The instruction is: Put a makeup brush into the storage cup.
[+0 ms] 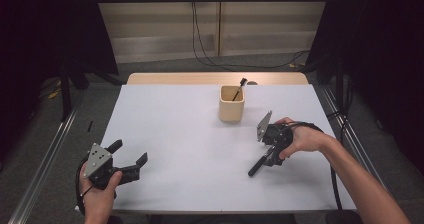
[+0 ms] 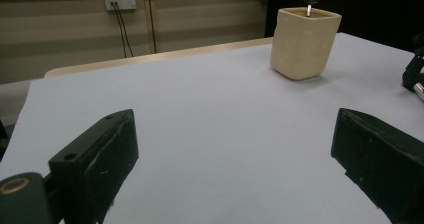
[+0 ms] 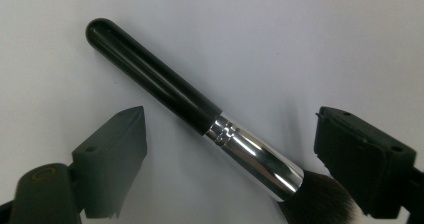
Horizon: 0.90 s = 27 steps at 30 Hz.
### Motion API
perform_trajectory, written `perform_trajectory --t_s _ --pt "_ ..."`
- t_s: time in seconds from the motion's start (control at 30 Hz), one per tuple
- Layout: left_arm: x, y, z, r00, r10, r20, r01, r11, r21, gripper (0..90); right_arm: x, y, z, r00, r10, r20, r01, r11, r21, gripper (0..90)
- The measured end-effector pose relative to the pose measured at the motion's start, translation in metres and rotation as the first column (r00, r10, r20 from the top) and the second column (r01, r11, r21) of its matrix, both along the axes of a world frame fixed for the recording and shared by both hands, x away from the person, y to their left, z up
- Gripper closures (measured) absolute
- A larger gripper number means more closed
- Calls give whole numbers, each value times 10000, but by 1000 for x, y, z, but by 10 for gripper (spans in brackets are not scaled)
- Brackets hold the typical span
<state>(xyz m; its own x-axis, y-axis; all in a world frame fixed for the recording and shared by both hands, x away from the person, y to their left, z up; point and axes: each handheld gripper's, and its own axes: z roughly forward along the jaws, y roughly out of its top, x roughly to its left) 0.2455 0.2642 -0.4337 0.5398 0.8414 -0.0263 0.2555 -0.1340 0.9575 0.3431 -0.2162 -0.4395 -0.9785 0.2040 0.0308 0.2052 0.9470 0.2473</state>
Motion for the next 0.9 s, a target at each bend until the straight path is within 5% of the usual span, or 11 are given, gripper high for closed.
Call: perform_trajectory --t_s 0.43,0.9 --pt "0 -1 0 10000 -22 -70 22 10000 37 48 6 -4 -13 9969 678 402 -650 9956 -675 300" --pt "0 -4 0 9998 -172 -106 174 9998 111 45 8 -2 -9 9969 753 -237 -771 9932 -873 602"
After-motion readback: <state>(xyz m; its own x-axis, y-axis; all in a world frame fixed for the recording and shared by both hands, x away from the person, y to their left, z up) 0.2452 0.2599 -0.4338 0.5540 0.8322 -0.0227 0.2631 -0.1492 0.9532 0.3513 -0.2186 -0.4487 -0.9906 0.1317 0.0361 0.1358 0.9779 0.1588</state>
